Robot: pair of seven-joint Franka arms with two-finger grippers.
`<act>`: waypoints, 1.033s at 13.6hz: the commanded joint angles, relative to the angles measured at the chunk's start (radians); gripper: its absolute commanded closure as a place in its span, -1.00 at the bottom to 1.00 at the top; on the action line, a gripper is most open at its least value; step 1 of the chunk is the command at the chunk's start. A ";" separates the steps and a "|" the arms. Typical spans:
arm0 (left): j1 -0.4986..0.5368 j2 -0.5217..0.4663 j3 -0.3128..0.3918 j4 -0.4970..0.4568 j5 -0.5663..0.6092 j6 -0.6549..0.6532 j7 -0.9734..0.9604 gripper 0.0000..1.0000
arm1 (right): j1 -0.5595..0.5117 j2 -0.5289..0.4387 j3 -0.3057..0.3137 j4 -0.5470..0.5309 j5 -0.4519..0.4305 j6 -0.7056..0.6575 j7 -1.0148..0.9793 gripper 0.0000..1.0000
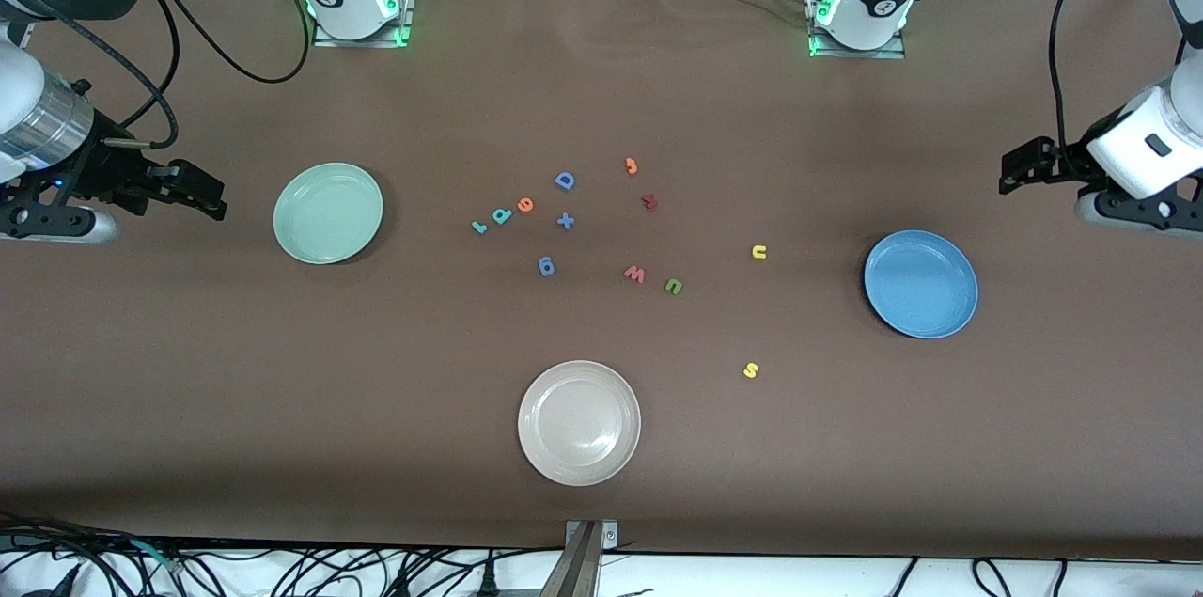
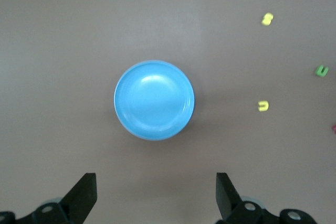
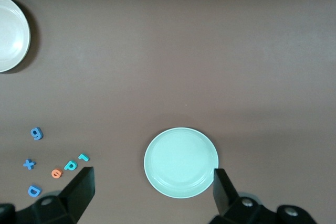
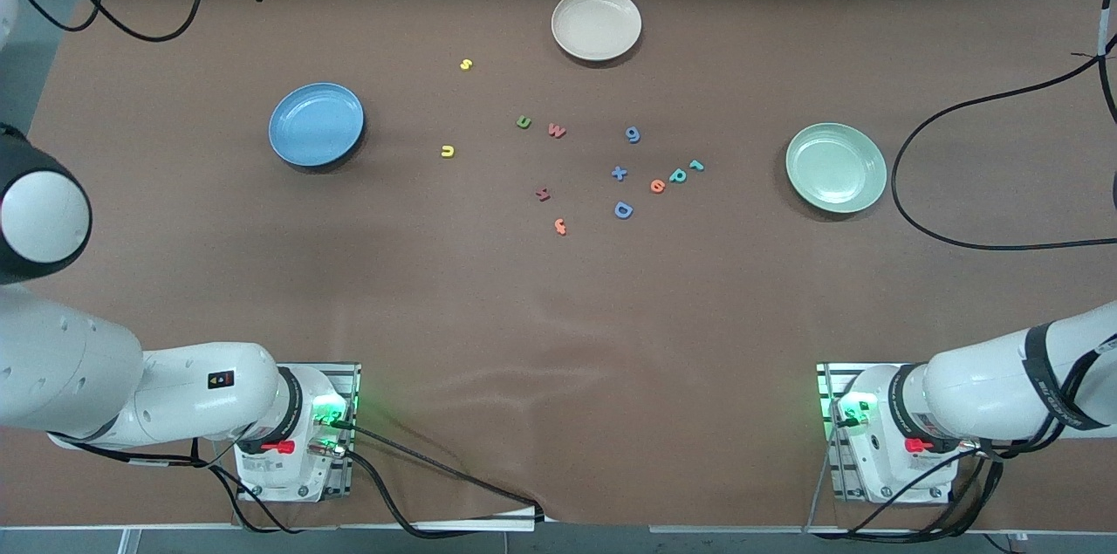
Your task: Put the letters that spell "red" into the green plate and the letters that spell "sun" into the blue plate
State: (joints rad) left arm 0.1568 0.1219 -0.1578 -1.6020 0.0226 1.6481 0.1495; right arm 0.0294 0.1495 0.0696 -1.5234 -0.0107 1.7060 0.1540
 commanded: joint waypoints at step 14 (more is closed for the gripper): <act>-0.016 0.079 -0.003 0.151 -0.001 -0.057 -0.136 -1.00 | 0.015 -0.018 0.009 -0.004 0.005 -0.014 0.015 -1.00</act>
State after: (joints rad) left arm 0.1441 0.2068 -0.1606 -1.4654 0.0227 1.6121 0.0274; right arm 0.0365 0.1453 0.0777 -1.5231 -0.0107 1.7032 0.1549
